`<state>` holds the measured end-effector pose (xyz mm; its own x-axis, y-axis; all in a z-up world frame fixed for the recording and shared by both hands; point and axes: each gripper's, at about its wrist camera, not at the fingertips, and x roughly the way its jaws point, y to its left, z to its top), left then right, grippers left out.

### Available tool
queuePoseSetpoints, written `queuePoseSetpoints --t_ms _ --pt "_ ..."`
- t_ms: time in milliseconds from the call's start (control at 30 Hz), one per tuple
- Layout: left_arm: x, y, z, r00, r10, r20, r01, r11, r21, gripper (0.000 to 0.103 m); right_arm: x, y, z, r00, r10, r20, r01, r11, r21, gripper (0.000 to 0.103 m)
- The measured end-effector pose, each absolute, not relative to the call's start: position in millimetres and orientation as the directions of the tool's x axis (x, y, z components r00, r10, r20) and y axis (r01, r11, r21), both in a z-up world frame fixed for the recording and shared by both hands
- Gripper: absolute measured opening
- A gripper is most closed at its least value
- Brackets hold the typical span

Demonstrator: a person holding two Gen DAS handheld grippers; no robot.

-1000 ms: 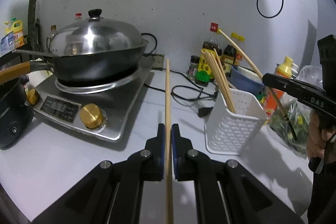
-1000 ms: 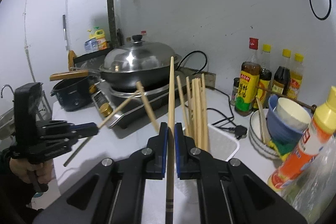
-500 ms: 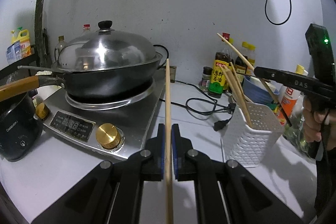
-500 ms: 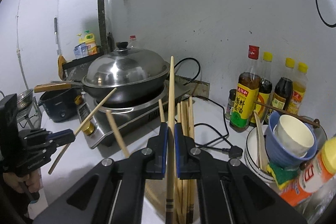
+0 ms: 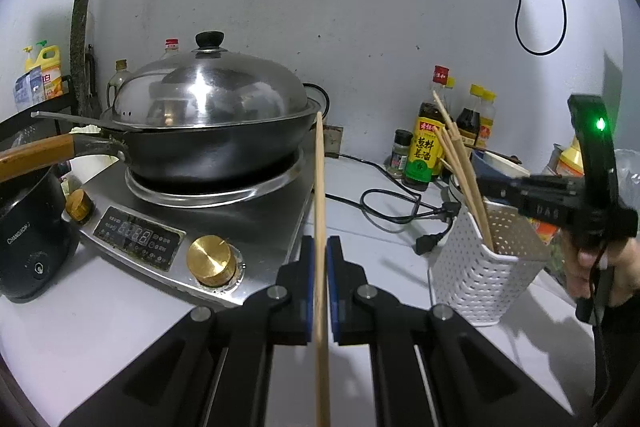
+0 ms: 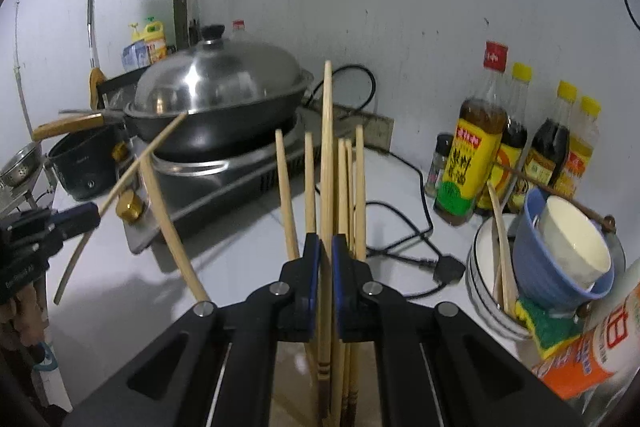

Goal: Organize utensils
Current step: 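Lower the chopsticks into the white holder and open both tools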

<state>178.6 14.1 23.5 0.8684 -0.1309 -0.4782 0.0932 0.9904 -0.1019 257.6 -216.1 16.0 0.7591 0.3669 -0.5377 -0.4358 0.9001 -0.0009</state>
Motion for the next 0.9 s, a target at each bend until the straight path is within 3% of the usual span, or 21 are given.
queuePoseSetpoints --t_ms 433,567,900 --pt "158 -7 46 0.892 -0.114 -0.438 0.091 0.993 -0.074 0.005 225 -246 13 0.763 0.354 -0.542 -0.41 0.912 0.018 0.007" --pt "151 -11 59 0.905 -0.104 -0.413 0.079 0.994 -0.077 0.005 210 -261 15 0.765 0.363 -0.532 -0.411 0.911 0.032 0.017" --pt "152 -41 87 0.907 -0.198 -0.371 0.169 0.979 -0.11 0.005 182 -294 22 0.785 0.377 -0.491 -0.401 0.914 0.06 0.018"
